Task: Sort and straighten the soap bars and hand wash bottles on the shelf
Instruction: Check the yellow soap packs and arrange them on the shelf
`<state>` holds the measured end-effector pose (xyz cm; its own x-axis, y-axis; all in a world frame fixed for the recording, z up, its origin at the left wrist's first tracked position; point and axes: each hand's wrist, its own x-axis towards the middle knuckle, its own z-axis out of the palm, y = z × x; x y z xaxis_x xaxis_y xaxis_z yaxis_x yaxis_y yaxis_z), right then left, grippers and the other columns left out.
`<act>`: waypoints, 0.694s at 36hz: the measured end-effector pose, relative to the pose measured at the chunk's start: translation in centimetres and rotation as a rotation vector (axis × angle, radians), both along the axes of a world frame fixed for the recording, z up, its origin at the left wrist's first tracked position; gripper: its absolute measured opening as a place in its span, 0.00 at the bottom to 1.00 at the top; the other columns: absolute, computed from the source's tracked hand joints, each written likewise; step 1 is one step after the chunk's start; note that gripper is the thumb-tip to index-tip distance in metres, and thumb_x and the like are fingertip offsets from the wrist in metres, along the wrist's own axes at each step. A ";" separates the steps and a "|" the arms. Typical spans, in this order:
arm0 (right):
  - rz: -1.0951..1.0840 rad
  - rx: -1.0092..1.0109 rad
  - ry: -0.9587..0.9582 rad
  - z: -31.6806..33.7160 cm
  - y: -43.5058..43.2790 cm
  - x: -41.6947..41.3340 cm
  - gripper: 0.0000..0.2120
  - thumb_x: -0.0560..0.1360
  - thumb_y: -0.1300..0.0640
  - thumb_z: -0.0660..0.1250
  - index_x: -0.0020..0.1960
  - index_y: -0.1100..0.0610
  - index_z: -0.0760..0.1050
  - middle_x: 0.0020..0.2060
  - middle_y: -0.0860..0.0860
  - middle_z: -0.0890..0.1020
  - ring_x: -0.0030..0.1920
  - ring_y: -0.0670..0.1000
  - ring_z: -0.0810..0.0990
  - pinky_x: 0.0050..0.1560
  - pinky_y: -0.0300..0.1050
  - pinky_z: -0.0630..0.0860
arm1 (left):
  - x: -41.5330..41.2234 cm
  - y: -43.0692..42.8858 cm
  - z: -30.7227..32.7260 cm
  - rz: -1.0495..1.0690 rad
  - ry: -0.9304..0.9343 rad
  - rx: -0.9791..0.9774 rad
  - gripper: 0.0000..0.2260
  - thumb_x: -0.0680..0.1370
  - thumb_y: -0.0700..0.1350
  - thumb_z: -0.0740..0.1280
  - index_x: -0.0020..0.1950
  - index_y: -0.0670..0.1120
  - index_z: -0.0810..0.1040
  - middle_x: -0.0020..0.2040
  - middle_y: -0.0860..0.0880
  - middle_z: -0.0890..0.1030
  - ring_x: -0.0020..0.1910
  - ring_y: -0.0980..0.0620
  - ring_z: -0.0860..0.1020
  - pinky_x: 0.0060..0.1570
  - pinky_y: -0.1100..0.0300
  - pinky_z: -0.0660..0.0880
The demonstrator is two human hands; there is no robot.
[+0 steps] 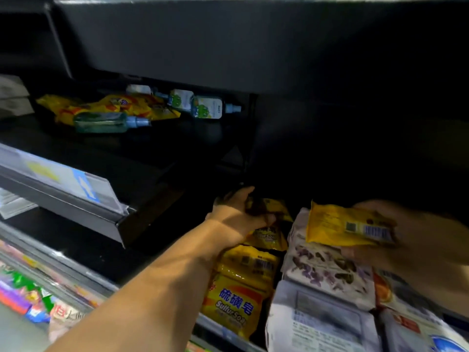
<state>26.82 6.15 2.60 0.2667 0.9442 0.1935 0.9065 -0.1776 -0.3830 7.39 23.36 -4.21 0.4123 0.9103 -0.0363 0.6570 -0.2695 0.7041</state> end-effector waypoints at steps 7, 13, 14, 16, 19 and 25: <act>-0.070 -0.079 0.014 -0.5 -0.2 0.9 0.48 0.45 0.10 0.52 0.59 0.33 0.70 0.51 0.46 0.82 0.47 0.52 0.81 0.48 0.57 0.77 | 0.8 0.1 -1.0 -0.014 0.185 0.027 0.39 0.71 0.73 0.64 0.78 0.67 0.52 0.80 0.58 0.59 0.78 0.48 0.58 0.72 0.48 0.59; -0.089 -0.240 -0.156 1.9 -0.1 -1.0 0.46 0.50 0.23 0.52 0.67 0.37 0.64 0.53 0.41 0.78 0.49 0.44 0.78 0.49 0.40 0.72 | 0.8 0.2 -1.3 0.031 0.099 0.009 0.30 0.70 0.70 0.68 0.70 0.72 0.64 0.73 0.57 0.69 0.74 0.47 0.64 0.71 0.50 0.60; -0.087 -0.265 -0.171 2.2 -0.1 -1.2 0.43 0.52 0.22 0.53 0.66 0.35 0.62 0.54 0.40 0.78 0.50 0.43 0.77 0.50 0.39 0.71 | 0.8 0.5 -1.6 0.040 0.060 0.001 0.28 0.66 0.70 0.69 0.65 0.75 0.66 0.69 0.57 0.72 0.71 0.48 0.68 0.70 0.48 0.63; -0.088 -0.289 -0.216 2.3 -0.1 -1.3 0.40 0.59 0.23 0.57 0.69 0.35 0.60 0.59 0.39 0.77 0.54 0.42 0.77 0.54 0.37 0.71 | 0.7 0.9 -2.0 0.044 -0.019 -0.031 0.25 0.62 0.65 0.70 0.58 0.72 0.70 0.63 0.56 0.77 0.66 0.48 0.73 0.68 0.44 0.68; -0.091 -0.260 -0.174 2.4 -0.3 -1.5 0.44 0.54 0.23 0.53 0.68 0.35 0.62 0.56 0.37 0.75 0.57 0.44 0.76 0.61 0.44 0.71 | 0.4 0.6 -1.9 0.027 -0.061 -0.082 0.24 0.60 0.60 0.68 0.57 0.63 0.75 0.60 0.51 0.80 0.62 0.45 0.76 0.67 0.40 0.69; -0.080 -0.262 -0.213 2.4 -0.4 -1.4 0.41 0.60 0.24 0.56 0.71 0.37 0.58 0.60 0.38 0.76 0.56 0.43 0.76 0.53 0.37 0.71 | 0.2 1.2 -3.1 0.035 -0.109 -0.095 0.26 0.55 0.69 0.67 0.48 0.85 0.62 0.60 0.53 0.80 0.60 0.48 0.78 0.64 0.46 0.73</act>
